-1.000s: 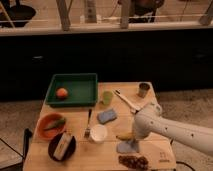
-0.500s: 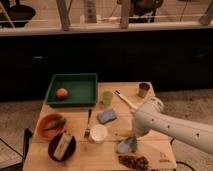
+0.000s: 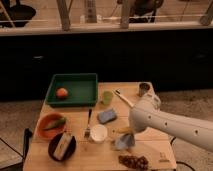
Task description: Place banana in tray
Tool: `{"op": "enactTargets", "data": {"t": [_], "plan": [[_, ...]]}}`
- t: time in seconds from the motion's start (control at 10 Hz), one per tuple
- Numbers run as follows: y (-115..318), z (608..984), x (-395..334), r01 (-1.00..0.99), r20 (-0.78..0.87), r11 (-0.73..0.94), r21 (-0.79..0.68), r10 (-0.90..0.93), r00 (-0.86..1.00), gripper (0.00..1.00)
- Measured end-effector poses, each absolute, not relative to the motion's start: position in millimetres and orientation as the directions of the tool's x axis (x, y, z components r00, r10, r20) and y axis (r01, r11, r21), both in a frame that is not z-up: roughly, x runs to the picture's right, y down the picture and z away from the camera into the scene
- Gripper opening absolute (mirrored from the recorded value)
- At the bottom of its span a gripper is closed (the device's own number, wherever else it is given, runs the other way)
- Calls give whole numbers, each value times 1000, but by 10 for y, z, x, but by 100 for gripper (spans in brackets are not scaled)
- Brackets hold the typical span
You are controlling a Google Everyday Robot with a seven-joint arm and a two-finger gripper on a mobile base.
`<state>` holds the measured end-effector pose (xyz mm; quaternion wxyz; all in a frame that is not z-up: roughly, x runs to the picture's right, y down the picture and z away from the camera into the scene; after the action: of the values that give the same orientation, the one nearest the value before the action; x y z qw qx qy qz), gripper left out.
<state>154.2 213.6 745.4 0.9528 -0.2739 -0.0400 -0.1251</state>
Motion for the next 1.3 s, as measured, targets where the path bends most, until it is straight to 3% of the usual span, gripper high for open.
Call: {"op": "enactTargets", "data": {"t": [0.3, 0.4, 0.9, 1.0, 1.3], "plan": [[2023, 7444, 1427, 267, 142, 829, -492, -227, 964, 17], [1999, 7451, 1385, 269, 145, 829, -490, -226, 963, 21], [2137, 7579, 1503, 242, 137, 813, -529, -200, 970, 72], [2159, 7606, 1530, 238, 134, 810, -536, -196, 971, 78], [2183, 7659, 1544, 232, 138, 804, -548, -187, 973, 80]]}}
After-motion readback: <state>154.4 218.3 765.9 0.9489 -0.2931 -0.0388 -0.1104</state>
